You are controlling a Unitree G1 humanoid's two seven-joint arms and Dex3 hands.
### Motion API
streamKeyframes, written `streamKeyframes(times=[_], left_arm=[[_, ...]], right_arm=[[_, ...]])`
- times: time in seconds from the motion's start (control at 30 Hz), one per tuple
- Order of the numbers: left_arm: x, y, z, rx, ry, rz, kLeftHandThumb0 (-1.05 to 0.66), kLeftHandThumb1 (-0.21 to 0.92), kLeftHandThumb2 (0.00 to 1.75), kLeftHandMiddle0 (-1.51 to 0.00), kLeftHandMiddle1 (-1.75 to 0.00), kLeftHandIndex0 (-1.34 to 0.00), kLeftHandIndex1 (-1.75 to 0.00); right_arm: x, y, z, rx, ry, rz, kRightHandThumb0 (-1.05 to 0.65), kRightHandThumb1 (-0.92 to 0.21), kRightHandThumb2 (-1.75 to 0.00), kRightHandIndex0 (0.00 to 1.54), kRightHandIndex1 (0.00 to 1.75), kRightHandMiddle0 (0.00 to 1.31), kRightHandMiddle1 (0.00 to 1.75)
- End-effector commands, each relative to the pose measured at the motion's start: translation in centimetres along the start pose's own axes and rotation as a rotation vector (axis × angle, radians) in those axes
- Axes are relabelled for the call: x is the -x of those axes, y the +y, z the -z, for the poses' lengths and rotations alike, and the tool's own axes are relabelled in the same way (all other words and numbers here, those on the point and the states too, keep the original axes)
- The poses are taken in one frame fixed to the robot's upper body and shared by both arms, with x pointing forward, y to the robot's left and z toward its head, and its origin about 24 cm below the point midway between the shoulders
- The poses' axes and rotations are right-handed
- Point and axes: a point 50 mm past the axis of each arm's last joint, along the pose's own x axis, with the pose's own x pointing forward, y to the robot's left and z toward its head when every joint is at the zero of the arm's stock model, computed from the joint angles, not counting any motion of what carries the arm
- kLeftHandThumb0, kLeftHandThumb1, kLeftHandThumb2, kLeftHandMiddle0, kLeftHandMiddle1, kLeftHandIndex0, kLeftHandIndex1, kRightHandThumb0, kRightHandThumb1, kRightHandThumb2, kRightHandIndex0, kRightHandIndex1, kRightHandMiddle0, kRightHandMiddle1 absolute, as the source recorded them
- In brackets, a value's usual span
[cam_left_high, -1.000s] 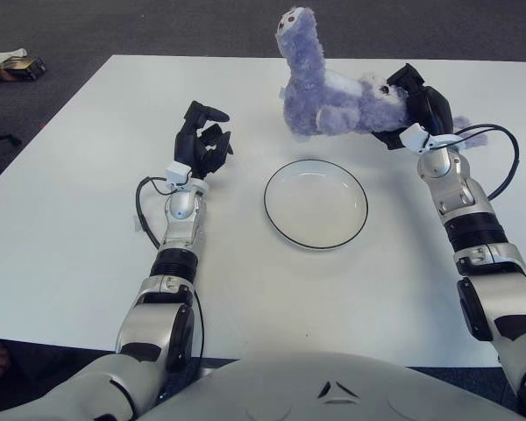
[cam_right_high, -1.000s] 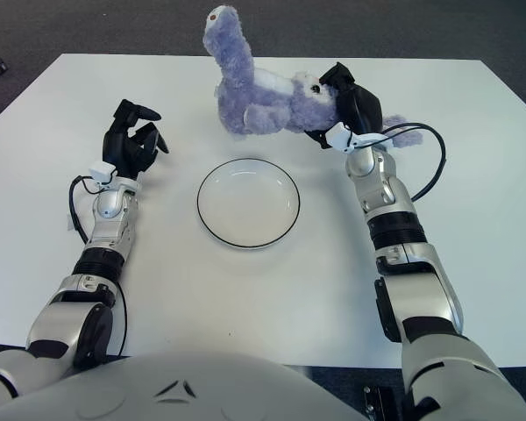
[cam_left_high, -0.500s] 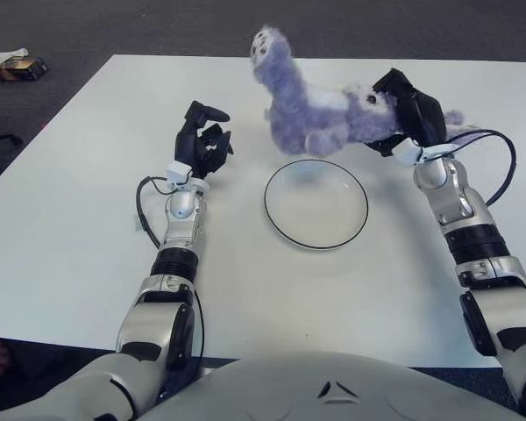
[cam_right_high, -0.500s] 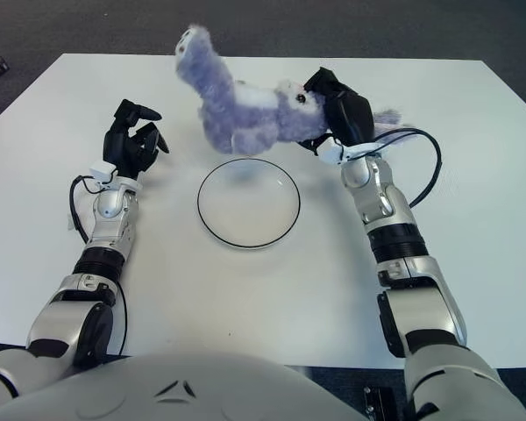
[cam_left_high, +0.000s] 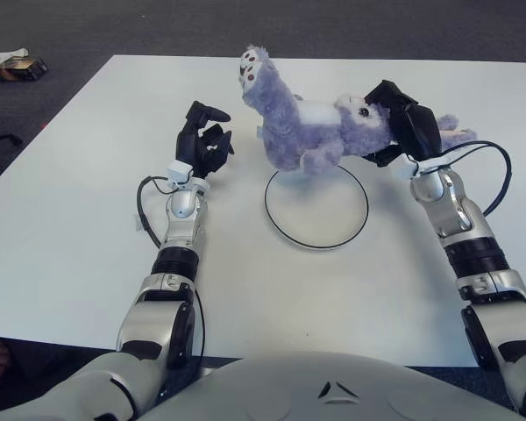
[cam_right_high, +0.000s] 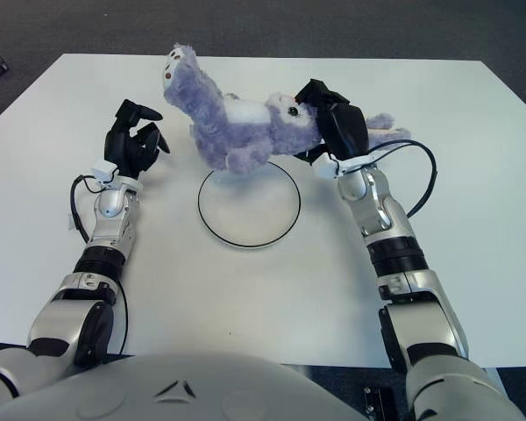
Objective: Put the doll into the plate.
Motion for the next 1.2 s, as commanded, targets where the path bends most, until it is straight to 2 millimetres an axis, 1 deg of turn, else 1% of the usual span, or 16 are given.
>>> streamKeyframes(times=[0.0,0.27,0.83,0.97,1.17], left_arm=[[4.2,0.2,3.3,-0.015,0.171,-0.019,-0.36,0.92,0.30,-0.91,-1.75,-0.43,-1.51],[4.2,0.2,3.2,-0.017,0.170,-0.019,-0.36,0.92,0.30,-0.91,-1.75,-0.43,-1.51],[4.1,0.4,3.3,-0.020,0.173,-0.019,-0.36,0.92,0.30,-0.90,-1.75,-0.43,-1.51],[4.0,0.4,3.3,-0.019,0.172,-0.019,-0.36,0.92,0.30,-0.90,-1.75,-0.43,-1.51],[4.0,0.4,3.3,-0.020,0.171,-0.018,-0.36,0.92,0.30,-0.90,-1.75,-0.43,-1.51]], right_arm=[[0.1,-0.4,-0.6,-0.008,-0.024,0.016,0.00,-0.39,-1.22,0.55,1.68,0.37,1.75],[1.1,-0.2,-1.3,-0.016,-0.014,-0.005,0.00,-0.39,-1.21,0.55,1.68,0.37,1.75],[2.1,-0.1,-1.6,0.004,-0.020,-0.036,0.00,-0.41,-1.19,0.54,1.68,0.36,1.75],[2.8,0.0,-1.6,0.040,-0.014,-0.063,0.00,-0.42,-1.18,0.53,1.68,0.35,1.75],[3.0,0.0,-1.6,0.056,-0.011,-0.072,0.00,-0.43,-1.17,0.52,1.69,0.34,1.75]])
